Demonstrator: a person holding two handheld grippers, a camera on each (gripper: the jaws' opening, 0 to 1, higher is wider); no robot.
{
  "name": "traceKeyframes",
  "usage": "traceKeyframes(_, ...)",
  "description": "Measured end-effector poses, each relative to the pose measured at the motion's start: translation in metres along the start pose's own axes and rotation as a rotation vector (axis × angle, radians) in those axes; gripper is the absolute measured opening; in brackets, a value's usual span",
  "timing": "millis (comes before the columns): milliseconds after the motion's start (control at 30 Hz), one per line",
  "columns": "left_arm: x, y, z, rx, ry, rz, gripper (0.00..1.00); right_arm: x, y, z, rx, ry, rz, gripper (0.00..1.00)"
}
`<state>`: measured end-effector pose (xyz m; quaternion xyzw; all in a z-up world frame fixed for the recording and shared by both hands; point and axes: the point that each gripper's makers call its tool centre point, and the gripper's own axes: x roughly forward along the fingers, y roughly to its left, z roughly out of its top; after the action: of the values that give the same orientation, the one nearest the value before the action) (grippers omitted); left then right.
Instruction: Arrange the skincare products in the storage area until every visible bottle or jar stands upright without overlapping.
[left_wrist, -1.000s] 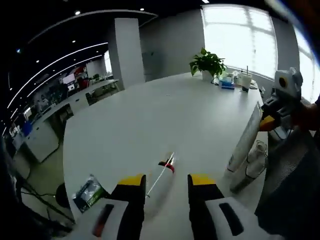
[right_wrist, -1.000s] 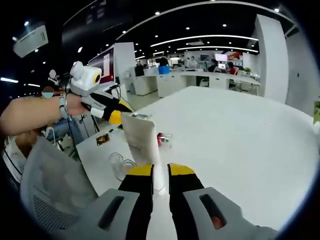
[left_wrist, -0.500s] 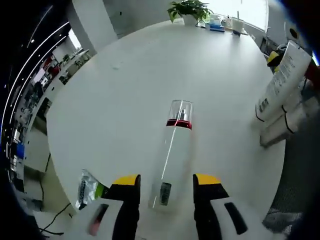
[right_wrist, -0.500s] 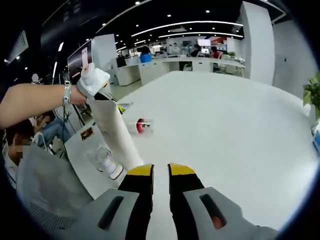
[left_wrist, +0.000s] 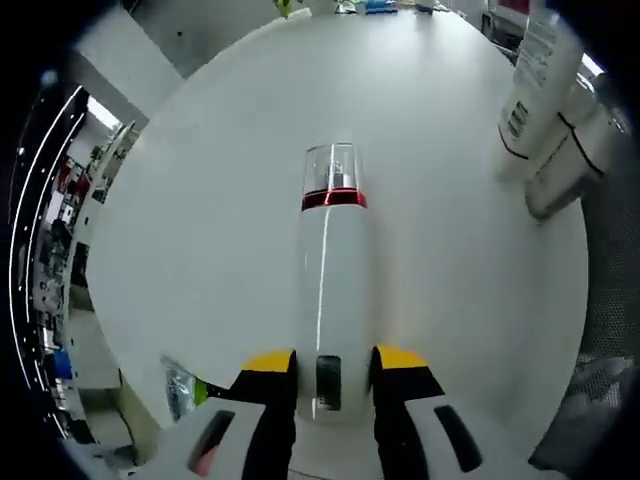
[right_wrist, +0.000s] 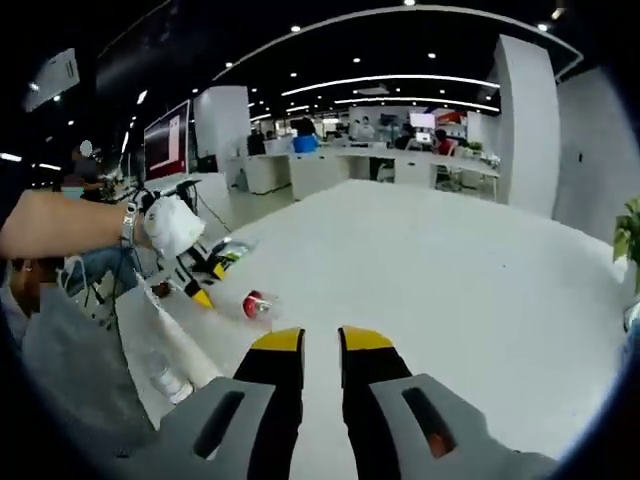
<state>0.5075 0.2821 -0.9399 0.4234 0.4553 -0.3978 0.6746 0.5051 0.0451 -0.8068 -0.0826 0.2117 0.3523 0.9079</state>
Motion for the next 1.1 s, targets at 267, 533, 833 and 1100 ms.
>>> traceKeyframes(267,-0.005,-0.029,0.007,0.036,-0.018,-0.019,0.28,0.065,0.043,-0.02,-0.077,0.053,0.409,0.26)
traceKeyframes(533,-0.006,-0.053,0.023,-0.008,-0.073,-0.043,0.28,0.097,0.077,-0.055,-0.086,0.172,0.632,0.34)
traceKeyframes(833,-0.005,-0.055,0.025,-0.041,-0.065,-0.034,0.28,0.107,0.083,-0.089,-0.167,0.265,0.682,0.31)
traceKeyframes(1100,-0.005,-0.056,0.025,-0.061,-0.064,-0.037,0.28,0.115,0.083,-0.09,-0.316,0.226,0.669,0.3)
